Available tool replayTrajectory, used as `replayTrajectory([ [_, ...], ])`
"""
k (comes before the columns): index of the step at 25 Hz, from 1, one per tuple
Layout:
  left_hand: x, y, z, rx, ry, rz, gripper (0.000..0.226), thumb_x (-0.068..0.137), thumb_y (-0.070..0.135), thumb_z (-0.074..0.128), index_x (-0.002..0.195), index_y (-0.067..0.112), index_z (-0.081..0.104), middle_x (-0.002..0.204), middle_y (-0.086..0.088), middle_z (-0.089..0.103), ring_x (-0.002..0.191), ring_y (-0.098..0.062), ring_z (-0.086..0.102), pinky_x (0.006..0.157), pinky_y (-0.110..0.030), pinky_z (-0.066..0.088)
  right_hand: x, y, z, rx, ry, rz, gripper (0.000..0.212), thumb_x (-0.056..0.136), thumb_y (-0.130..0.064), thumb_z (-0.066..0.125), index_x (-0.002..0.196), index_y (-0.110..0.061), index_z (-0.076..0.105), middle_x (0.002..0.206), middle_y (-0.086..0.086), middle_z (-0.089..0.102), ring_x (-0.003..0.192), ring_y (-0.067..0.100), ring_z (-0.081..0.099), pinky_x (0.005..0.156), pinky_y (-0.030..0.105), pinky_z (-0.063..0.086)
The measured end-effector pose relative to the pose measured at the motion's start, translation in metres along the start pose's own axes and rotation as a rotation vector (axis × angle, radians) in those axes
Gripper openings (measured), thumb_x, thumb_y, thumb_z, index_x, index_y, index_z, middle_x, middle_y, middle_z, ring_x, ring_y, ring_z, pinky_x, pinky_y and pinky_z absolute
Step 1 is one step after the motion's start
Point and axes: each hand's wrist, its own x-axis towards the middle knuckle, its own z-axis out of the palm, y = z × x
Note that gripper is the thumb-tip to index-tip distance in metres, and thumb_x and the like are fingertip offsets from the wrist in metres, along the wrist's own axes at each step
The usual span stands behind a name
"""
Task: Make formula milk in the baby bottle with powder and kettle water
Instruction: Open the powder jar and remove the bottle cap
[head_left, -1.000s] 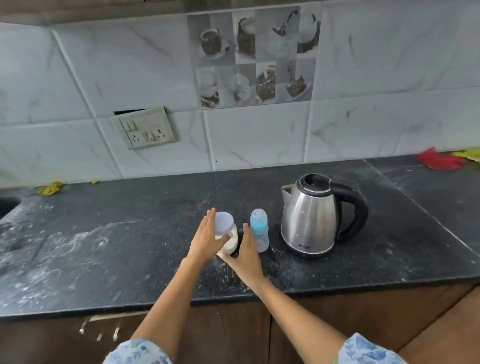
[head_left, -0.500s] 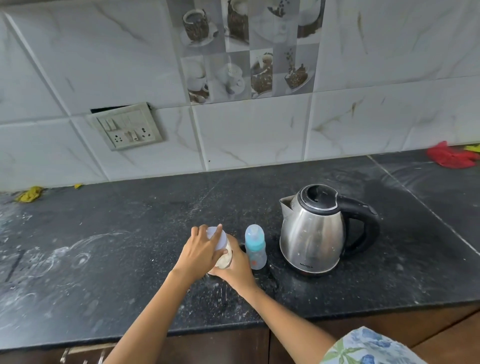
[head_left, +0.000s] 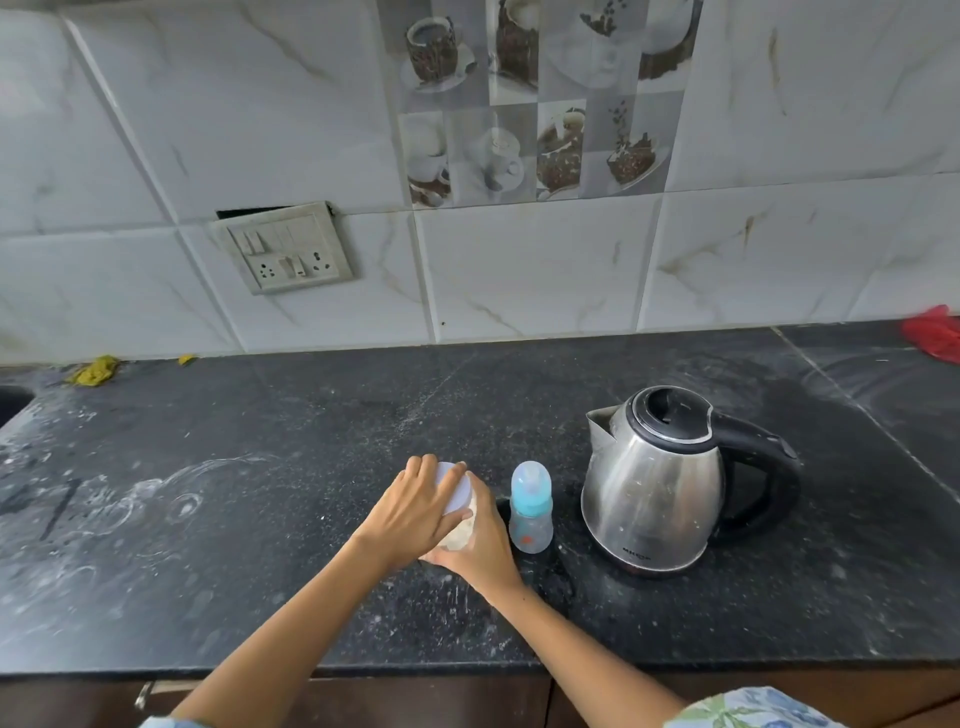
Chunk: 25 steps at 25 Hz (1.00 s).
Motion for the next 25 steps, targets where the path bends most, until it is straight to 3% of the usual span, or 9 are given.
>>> replayTrajectory([
  [4, 0.002, 0.001, -0.003, 0.056, -0.03, 0.008, 0.062, 0.097, 0.055, 0.013, 0.121, 0.013, 0.052, 0.086, -0.009, 0.056, 0.067, -0.02, 0.051, 0.054, -0.029, 0.049, 0.005, 0.001, 0.003, 0.007, -0.006, -0.003, 0.098, 0.055, -0.032, 0.088, 0.136, -0.026, 0.032, 0.128, -0.011, 0.053, 0.119, 0.0, 0.05, 0.099, 0.012, 0.038],
  [7, 0.012, 0.029, -0.02, 0.041, -0.177, -0.234, 0.06, 0.09, 0.057, 0.026, 0.11, 0.012, 0.06, 0.079, -0.011, 0.056, 0.065, -0.022, 0.053, 0.055, -0.029, 0.043, 0.004, 0.002, 0.013, 0.025, 0.052, 0.046, 0.086, 0.062, -0.047, 0.077, 0.132, -0.016, 0.039, 0.118, -0.008, 0.059, 0.111, 0.005, 0.058, 0.095, 0.021, 0.046],
  [9, 0.019, 0.04, -0.036, -0.036, -0.319, -0.466, 0.07, 0.088, 0.066, 0.031, 0.119, 0.007, 0.05, 0.095, -0.016, 0.057, 0.082, -0.027, 0.057, 0.065, -0.031, 0.043, 0.001, 0.003, 0.017, 0.022, 0.083, 0.069, 0.079, 0.064, -0.054, 0.07, 0.128, -0.017, 0.041, 0.111, -0.002, 0.063, 0.103, 0.013, 0.062, 0.088, 0.034, 0.052],
  [12, 0.024, 0.026, -0.053, -0.198, -0.442, -0.634, 0.083, 0.08, 0.077, 0.034, 0.116, 0.003, 0.048, 0.107, -0.014, 0.062, 0.098, -0.029, 0.061, 0.069, -0.031, 0.044, -0.001, 0.009, 0.016, -0.011, 0.051, 0.05, 0.098, 0.056, -0.05, 0.078, 0.135, -0.012, 0.034, 0.12, 0.002, 0.06, 0.109, 0.014, 0.058, 0.093, 0.029, 0.049],
  [15, 0.017, 0.004, -0.061, -0.198, -0.523, -0.53, 0.083, 0.078, 0.063, 0.06, 0.134, 0.006, 0.037, 0.131, -0.014, 0.051, 0.12, -0.029, 0.05, 0.086, -0.035, 0.046, -0.002, 0.005, 0.011, -0.017, 0.039, 0.027, 0.103, 0.055, -0.041, 0.086, 0.139, -0.016, 0.032, 0.13, -0.006, 0.051, 0.118, 0.006, 0.05, 0.097, 0.015, 0.04],
  [17, 0.017, -0.004, -0.056, -0.287, -0.622, -0.289, 0.103, 0.074, 0.027, 0.078, 0.15, 0.019, 0.008, 0.155, -0.015, 0.017, 0.141, -0.033, 0.023, 0.106, -0.042, 0.038, -0.001, 0.002, 0.01, -0.014, 0.026, 0.023, 0.106, 0.057, -0.038, 0.089, 0.142, -0.017, 0.029, 0.135, -0.011, 0.045, 0.124, 0.003, 0.044, 0.1, 0.014, 0.037],
  [19, 0.024, -0.007, -0.05, -0.278, -0.667, -0.08, 0.105, 0.076, 0.005, 0.072, 0.149, 0.037, 0.003, 0.159, -0.008, 0.007, 0.145, -0.03, 0.011, 0.111, -0.041, 0.034, -0.003, -0.001, 0.01, -0.034, 0.027, 0.05, 0.108, 0.057, -0.04, 0.089, 0.143, -0.018, 0.027, 0.133, -0.015, 0.043, 0.124, 0.002, 0.043, 0.099, 0.014, 0.036],
  [21, 0.032, -0.006, -0.047, -0.194, -0.603, -0.01, 0.088, 0.079, 0.013, 0.07, 0.144, 0.043, 0.019, 0.144, -0.007, 0.034, 0.131, -0.03, 0.033, 0.1, -0.037, 0.043, -0.004, -0.003, 0.009, -0.054, 0.032, 0.077, 0.108, 0.055, -0.046, 0.086, 0.142, -0.021, 0.027, 0.133, -0.013, 0.049, 0.123, 0.005, 0.049, 0.097, 0.019, 0.042],
  [25, 0.042, -0.002, -0.053, -0.25, -0.506, -0.306, 0.073, 0.07, 0.062, 0.067, 0.126, 0.02, 0.046, 0.113, -0.011, 0.057, 0.106, -0.031, 0.056, 0.076, -0.036, 0.045, -0.005, -0.004, 0.007, -0.07, 0.03, 0.09, 0.108, 0.053, -0.052, 0.084, 0.141, -0.025, 0.028, 0.135, -0.012, 0.052, 0.121, 0.006, 0.052, 0.097, 0.026, 0.048],
])
